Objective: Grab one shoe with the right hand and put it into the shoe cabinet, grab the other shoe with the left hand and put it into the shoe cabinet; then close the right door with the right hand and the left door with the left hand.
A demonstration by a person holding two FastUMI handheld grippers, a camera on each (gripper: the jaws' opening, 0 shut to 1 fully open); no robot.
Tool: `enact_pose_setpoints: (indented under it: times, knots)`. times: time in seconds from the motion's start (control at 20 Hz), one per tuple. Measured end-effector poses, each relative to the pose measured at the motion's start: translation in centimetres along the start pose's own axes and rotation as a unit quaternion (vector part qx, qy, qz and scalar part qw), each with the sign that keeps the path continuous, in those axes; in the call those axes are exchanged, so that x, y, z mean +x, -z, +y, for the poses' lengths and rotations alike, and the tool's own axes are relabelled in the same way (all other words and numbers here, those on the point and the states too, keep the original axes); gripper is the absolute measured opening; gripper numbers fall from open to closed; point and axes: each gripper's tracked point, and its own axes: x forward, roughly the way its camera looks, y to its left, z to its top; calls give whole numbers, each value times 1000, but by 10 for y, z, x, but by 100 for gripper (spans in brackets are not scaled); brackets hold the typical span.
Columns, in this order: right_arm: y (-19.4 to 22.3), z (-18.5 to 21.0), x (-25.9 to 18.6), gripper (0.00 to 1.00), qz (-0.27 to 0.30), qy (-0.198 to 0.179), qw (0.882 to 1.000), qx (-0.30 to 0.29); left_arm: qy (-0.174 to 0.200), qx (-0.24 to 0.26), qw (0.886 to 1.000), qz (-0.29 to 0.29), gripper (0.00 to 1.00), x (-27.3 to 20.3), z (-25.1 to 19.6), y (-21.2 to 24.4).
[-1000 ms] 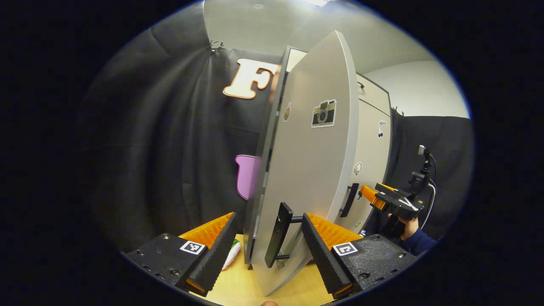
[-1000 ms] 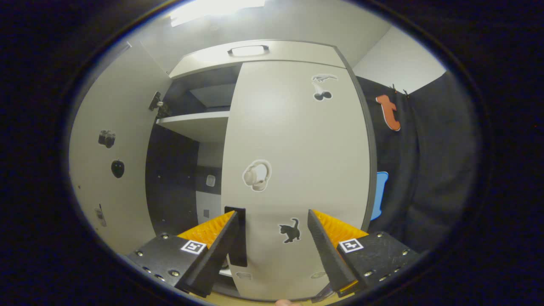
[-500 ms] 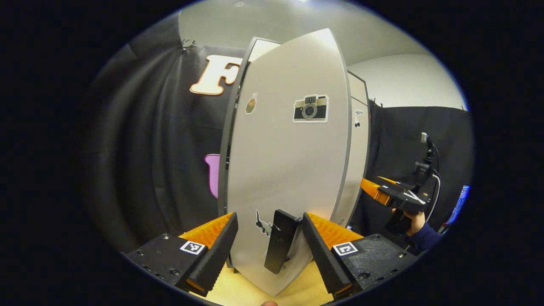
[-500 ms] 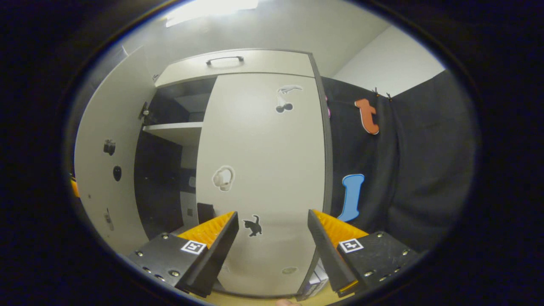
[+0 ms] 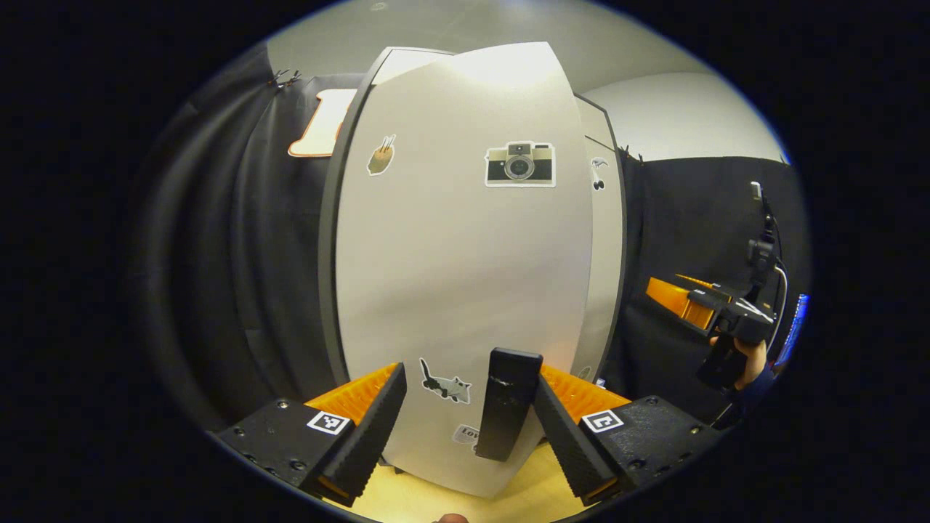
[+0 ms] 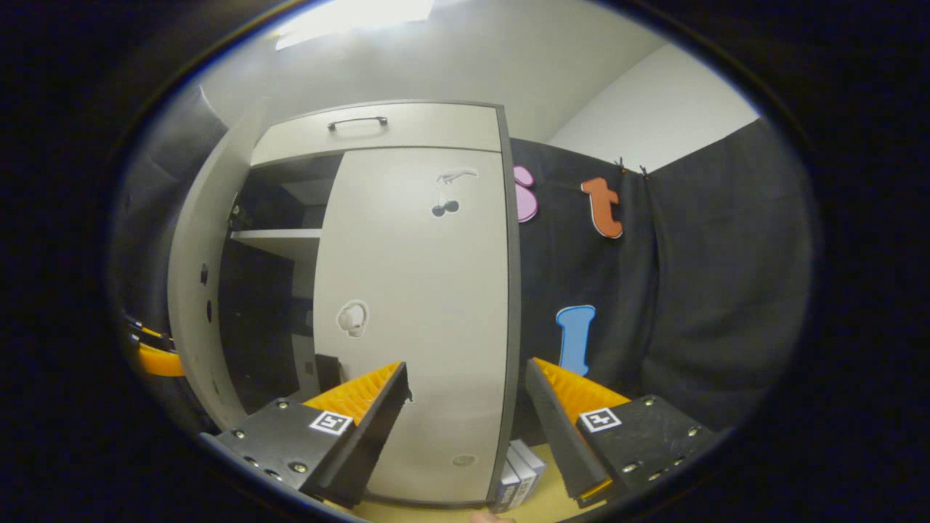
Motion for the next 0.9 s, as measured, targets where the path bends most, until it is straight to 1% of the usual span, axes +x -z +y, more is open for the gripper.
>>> enact_pose_setpoints:
  times: [0.25, 0.5, 0.65, 0.9]
  knots:
    - [-5, -24, -7, 97, -3, 19, 1000, -9, 0, -15, 1000, 3, 100, 25, -12, -1]
    - [-15, -48, -21, 97, -3, 33, 999, -6, -5, -27, 1000, 4, 100, 49, -21, 1]
    - [-27, -59, -35, 97, -10, 35, 999, -8, -15, -25, 1000, 0, 100, 59, -24, 1]
    - [-38, -67, -55, 98, -13, 27, 999, -19, -38, -29, 999, -7, 100, 77, -29, 0]
